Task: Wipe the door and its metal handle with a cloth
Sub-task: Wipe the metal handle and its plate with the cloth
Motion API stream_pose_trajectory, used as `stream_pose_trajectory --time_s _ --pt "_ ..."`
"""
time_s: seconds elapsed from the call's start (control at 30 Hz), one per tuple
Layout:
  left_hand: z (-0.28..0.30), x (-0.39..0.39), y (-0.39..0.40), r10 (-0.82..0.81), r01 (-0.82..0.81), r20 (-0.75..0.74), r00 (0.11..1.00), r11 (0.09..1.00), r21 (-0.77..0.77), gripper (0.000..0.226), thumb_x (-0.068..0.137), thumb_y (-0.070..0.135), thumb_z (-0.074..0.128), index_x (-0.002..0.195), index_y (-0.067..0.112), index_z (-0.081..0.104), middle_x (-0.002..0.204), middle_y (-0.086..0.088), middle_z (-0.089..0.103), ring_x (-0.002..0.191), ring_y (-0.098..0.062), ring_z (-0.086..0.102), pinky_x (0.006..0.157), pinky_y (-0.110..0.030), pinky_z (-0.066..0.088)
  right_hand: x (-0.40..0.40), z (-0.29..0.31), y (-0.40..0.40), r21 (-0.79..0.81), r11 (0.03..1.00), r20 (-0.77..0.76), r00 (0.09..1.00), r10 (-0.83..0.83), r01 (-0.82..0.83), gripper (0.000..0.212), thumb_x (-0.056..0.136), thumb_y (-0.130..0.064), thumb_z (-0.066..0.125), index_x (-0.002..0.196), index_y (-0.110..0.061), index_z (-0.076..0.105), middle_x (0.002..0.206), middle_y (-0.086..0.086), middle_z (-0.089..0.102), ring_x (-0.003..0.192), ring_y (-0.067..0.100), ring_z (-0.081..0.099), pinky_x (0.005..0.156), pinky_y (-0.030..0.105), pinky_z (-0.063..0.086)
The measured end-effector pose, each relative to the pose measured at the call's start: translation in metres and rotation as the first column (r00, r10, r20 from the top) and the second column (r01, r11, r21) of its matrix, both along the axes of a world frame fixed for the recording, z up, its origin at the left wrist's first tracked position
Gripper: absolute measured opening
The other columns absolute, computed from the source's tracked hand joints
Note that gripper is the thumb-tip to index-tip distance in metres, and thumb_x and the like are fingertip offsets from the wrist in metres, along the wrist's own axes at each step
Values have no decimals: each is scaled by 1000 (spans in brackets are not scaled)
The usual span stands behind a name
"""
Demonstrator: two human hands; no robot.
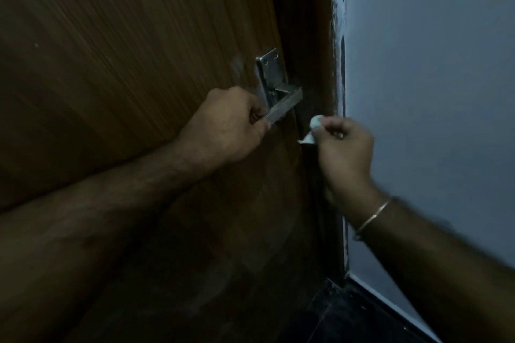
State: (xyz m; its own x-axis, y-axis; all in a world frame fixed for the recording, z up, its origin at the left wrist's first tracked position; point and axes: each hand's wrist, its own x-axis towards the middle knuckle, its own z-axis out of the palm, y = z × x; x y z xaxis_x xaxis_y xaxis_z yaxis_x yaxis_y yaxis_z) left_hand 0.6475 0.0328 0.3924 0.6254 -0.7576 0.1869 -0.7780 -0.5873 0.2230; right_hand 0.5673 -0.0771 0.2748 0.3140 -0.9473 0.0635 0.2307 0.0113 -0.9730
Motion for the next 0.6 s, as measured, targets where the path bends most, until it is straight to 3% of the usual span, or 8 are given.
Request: stream_pose_trajectory --time_s 0.07,0.17,0.27,0.33,0.37,0.43,0.47,0.6 --pt "1 -1 -1 -37 34 71 997 998 44 27 97 35 58 122 27 65 83 17 53 68 2 52 44 -11 35 15 -5 16 102 988 80 991 111 -119 16 88 -10 67 97 -22 71 96 -9 69 84 -1 67 62 7 51" --pt "-1 -2 4 -87 75 137 987 993 89 25 100 36 53 121 27 64 75 15 49 62 0 52 39 -5 37 32 6 30 240 946 226 961 161 -215 19 88 -6 66 103 -16 70 102 -3 69 90 5 68 78 22 59" --pt "2 0 13 -149 120 219 964 982 143 21 100 36 51 113 26 65 77 13 53 66 -2 54 44 -11 37 29 18 29 297 953 247 969 -8 -68 20 87 -5 67 106 -11 70 104 2 71 92 9 68 78 19 58" --pt "5 3 20 -191 150 323 927 977 149 19 100 33 50 106 23 65 80 12 50 73 -4 51 55 -15 34 23 33 17 102 975 264 939 -219 199 17 86 -5 69 102 -9 71 102 4 71 92 9 68 74 9 53" --pt "5 5 22 -222 173 380 898 972 159 19 100 32 49 105 22 64 82 11 46 77 -6 48 60 -18 33 23 46 9 -93 962 267 937 -225 257 16 85 -5 69 100 -9 72 103 2 70 93 9 67 77 6 50" --pt "6 6 25 -279 197 460 843 956 219 21 98 33 47 108 21 62 89 8 45 87 -12 45 73 -26 38 32 69 2 -460 876 92 989 -116 145 16 86 -3 67 98 -13 72 108 -2 66 97 3 60 79 -3 42" --pt "5 7 26 -294 183 484 824 947 265 24 98 34 47 111 21 62 96 4 49 92 -16 45 81 -32 41 39 75 2 -547 836 -49 995 -85 44 17 87 -3 66 97 -15 71 112 -2 64 98 0 55 77 -7 38" --pt "11 9 30 -305 105 579 756 930 354 33 97 38 48 123 22 58 123 -2 56 110 -21 46 93 -39 44 46 71 12 -694 694 -315 948 -53 -191 15 90 -4 61 96 -14 71 118 0 63 103 3 55 81 2 40"
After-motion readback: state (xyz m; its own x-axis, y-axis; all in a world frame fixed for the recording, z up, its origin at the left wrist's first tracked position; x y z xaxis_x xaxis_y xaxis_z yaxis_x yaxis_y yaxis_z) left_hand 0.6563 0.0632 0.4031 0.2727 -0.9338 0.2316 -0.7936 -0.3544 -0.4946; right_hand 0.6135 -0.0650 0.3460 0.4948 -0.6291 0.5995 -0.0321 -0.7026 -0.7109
